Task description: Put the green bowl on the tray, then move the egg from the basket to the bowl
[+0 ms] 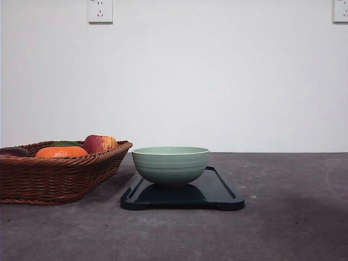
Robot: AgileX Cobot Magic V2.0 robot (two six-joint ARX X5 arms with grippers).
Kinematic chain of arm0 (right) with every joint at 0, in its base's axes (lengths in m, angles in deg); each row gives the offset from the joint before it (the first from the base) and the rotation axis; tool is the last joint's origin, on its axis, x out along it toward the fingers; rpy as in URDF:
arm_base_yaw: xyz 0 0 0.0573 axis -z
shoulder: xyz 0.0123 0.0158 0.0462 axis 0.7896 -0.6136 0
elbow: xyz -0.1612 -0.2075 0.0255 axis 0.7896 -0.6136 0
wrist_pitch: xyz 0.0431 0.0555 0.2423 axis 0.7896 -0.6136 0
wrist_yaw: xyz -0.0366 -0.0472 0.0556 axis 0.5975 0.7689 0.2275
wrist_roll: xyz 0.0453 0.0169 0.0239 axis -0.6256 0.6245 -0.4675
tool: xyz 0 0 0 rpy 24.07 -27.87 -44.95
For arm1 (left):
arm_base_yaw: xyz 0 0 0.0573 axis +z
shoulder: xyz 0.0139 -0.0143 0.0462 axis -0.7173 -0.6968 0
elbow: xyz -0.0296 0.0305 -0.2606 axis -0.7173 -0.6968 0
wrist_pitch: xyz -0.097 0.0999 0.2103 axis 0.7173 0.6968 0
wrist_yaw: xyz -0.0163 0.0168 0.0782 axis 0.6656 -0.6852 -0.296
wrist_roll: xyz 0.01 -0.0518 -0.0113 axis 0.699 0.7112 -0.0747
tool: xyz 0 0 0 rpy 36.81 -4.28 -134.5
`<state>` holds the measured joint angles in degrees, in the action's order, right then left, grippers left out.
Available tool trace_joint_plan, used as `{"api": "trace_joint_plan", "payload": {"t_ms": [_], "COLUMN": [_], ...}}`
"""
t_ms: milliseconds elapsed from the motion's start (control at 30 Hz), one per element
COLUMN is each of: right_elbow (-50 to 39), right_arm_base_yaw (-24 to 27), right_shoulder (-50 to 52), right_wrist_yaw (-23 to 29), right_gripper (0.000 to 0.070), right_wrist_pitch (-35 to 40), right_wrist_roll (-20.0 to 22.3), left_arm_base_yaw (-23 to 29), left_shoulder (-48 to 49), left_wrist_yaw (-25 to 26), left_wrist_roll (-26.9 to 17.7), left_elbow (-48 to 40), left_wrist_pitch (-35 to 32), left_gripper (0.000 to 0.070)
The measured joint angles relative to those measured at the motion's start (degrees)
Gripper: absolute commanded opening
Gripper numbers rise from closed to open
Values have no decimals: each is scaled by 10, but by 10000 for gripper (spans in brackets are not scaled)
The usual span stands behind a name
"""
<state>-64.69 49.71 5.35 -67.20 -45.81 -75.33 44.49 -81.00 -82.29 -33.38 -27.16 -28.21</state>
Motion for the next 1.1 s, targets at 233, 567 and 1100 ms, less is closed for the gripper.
{"api": "trace_joint_plan", "payload": {"t_ms": [233, 567, 1100], "right_elbow": [0, 0, 0], "right_arm_base_yaw": [0, 0, 0], "right_shoulder": [0, 0, 0], "right_wrist_yaw": [0, 0, 0], "right_gripper": [15, 15, 15], "right_wrist_pitch": [0, 0, 0], "right_wrist_roll": [0, 0, 0], "left_arm_base_yaw": [0, 0, 0], "left_shoulder": [0, 0, 0], "left_wrist_yaw": [0, 0, 0], "left_wrist_roll": [0, 0, 0], "left_elbow": [0, 0, 0], "left_wrist_pitch": [0, 0, 0], "left_gripper": [0, 0, 0]}}
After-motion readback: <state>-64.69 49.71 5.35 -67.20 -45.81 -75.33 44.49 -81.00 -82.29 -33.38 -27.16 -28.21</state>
